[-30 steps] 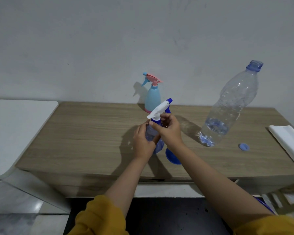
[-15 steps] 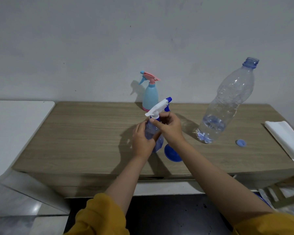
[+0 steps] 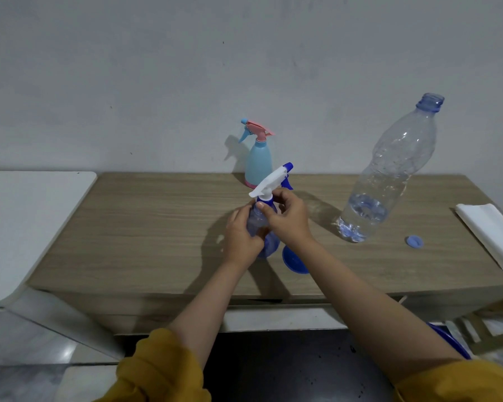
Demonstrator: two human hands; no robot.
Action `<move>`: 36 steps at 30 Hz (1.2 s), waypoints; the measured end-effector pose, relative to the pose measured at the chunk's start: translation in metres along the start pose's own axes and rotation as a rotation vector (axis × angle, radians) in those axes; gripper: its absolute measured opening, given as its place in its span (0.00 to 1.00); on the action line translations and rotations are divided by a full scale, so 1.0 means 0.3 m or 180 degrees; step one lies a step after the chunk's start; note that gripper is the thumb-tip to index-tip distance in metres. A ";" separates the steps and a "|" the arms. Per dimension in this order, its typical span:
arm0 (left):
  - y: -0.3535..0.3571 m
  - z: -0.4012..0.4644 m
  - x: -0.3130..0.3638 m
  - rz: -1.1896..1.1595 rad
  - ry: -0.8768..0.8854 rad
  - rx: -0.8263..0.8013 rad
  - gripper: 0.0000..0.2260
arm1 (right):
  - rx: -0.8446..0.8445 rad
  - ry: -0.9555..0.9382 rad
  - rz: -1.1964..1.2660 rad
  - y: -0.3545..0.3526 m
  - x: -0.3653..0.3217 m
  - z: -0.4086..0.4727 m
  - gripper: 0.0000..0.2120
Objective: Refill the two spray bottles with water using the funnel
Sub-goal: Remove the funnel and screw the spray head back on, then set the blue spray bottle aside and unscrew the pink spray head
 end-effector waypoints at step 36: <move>-0.553 -0.347 -0.333 0.2529 -0.1613 -0.0004 0.47 | -0.2757 0.1032 -0.1941 0.400 0.041 -0.154 0.24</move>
Point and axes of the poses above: each hand's wrist, its own z-axis towards the middle knuckle, its own y-axis out of the palm, x = y × z, the point moved 10 cm from there along z, towards the middle knuckle, and after that the axes turned 9 degrees about -x, right-handed, at the moved point
